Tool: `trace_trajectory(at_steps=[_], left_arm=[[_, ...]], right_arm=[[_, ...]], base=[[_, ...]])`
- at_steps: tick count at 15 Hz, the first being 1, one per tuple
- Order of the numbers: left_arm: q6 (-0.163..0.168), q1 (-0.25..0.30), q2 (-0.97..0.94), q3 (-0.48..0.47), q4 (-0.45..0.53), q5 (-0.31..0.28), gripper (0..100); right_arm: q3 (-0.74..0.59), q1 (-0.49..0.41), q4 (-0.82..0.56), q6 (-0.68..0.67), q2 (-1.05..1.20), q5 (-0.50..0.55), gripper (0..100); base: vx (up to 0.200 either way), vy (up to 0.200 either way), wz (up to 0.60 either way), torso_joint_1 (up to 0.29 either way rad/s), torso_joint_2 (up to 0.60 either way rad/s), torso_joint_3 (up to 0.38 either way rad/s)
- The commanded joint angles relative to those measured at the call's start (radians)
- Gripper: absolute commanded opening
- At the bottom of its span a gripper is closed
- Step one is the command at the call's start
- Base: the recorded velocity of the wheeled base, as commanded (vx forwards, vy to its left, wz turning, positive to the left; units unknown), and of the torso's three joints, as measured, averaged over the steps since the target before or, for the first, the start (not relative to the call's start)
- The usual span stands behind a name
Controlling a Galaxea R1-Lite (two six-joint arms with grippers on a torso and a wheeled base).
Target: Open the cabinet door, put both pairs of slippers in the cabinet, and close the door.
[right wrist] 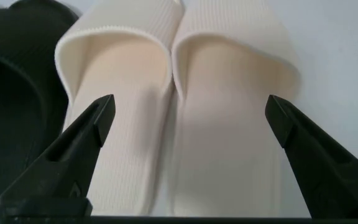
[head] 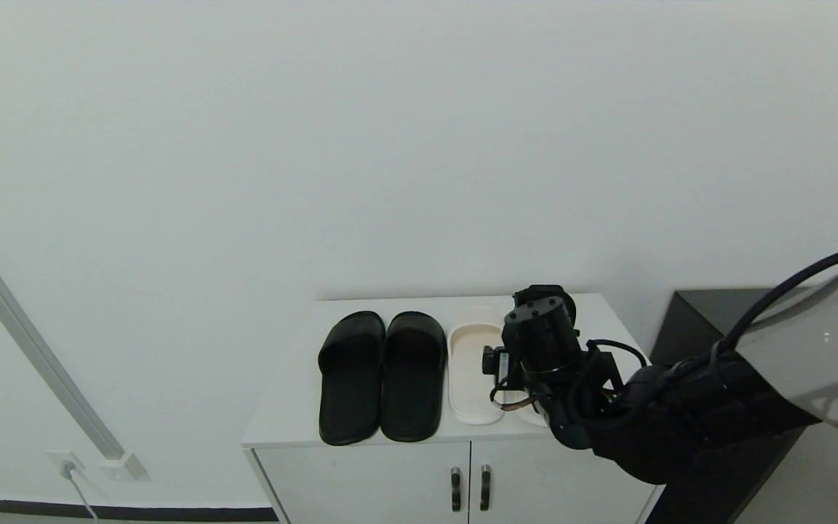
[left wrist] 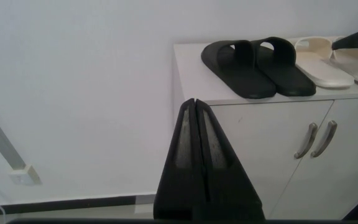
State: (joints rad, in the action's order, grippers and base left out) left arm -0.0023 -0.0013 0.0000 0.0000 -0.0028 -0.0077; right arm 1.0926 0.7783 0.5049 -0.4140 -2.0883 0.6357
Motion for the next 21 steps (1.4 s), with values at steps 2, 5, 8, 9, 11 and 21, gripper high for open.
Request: trace_trajectory(at_steps=[2, 5, 8, 9, 11, 21], left_arm=[[-0.001, 0.0, 0.0, 0.0, 0.0, 0.0, 0], [-0.002, 0.0, 0.0, 0.0, 0.0, 0.0, 0], [-0.002, 0.0, 0.0, 0.0, 0.0, 0.0, 0], [-0.002, 0.0, 0.0, 0.0, 0.0, 0.002, 0], [-0.002, 0.0, 0.0, 0.0, 0.0, 0.0, 0], [-0.004, 0.0, 0.0, 0.0, 0.0, 0.002, 0]], right_arm=[[0.082, -0.028, 0.052, 0.067, -0.107, -0.01, 100], [0.15, -0.062, 0.129, 0.143, -0.191, -0.016, 100], [0.217, -0.085, 0.129, 0.144, -0.251, -0.016, 100], [0.24, -0.093, 0.129, 0.146, -0.265, -0.016, 100], [0.268, -0.099, 0.127, 0.147, -0.277, -0.016, 0], [0.096, -0.08, 0.133, 0.241, -0.044, -0.091, 0]], base=[[0.0, 0.0, 0.0, 0.0, 0.0, 0.0], [0.0, 0.0, 0.0, 0.0, 0.0, 0.0], [0.0, 0.0, 0.0, 0.0, 0.0, 0.0], [0.0, 0.0, 0.0, 0.0, 0.0, 0.0], [0.0, 0.0, 0.0, 0.0, 0.0, 0.0], [0.0, 0.0, 0.0, 0.0, 0.0, 0.0]])
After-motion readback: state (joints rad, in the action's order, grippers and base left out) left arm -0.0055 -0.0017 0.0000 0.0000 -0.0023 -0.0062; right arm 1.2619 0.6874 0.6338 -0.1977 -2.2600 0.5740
